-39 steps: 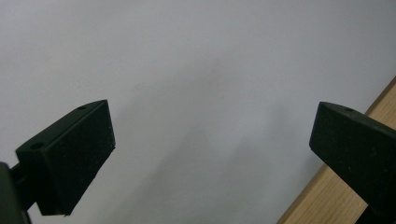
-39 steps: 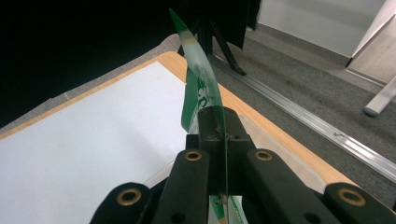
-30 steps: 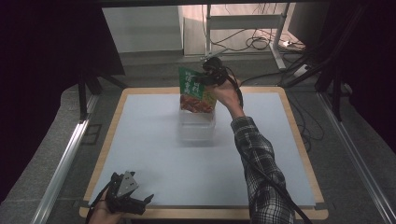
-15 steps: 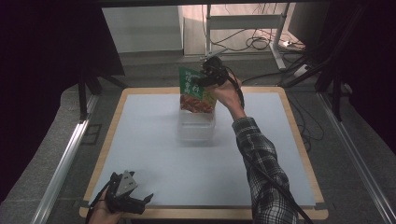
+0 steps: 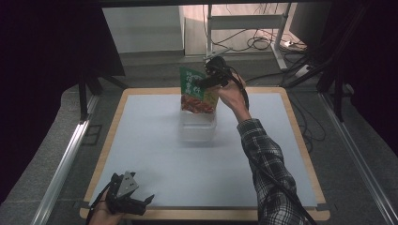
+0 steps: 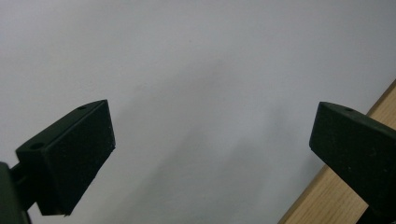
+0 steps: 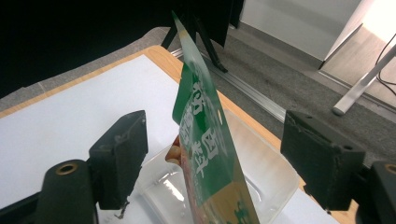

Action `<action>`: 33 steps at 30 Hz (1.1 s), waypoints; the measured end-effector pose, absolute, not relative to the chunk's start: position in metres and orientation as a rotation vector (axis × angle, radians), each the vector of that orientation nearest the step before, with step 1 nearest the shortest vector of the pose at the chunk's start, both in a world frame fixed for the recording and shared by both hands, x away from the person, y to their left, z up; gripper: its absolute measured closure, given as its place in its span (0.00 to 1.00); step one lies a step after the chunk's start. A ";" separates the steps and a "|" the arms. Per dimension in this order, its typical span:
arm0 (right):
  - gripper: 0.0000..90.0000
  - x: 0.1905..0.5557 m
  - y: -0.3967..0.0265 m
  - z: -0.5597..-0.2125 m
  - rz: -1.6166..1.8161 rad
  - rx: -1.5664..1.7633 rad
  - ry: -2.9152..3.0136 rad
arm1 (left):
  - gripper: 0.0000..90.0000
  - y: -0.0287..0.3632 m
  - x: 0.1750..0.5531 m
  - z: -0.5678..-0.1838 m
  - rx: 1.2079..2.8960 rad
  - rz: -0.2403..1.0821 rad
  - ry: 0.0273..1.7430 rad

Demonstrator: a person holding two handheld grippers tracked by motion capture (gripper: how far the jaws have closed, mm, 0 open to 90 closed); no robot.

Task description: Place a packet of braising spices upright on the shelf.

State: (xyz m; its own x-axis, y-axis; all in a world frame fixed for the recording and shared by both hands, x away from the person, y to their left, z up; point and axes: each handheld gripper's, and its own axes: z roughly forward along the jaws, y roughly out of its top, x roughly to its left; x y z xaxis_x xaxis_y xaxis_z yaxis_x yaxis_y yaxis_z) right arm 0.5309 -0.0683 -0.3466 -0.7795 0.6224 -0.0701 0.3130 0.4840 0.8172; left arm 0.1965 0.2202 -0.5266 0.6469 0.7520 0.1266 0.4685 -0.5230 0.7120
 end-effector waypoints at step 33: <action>0.02 0.504 -0.106 -0.344 1.261 0.793 2.369 | 0.00 0.219 0.196 -0.527 2.222 0.568 0.939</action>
State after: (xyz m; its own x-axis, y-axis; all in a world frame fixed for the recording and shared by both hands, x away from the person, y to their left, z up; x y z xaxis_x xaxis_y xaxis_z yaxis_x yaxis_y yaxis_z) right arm 0.5041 -0.1057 -0.3441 -0.7859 0.6172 -0.0371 0.3139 0.4500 0.8360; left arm 0.1961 0.2186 -0.5269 0.6496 0.7484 0.1344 0.4660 -0.5315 0.7074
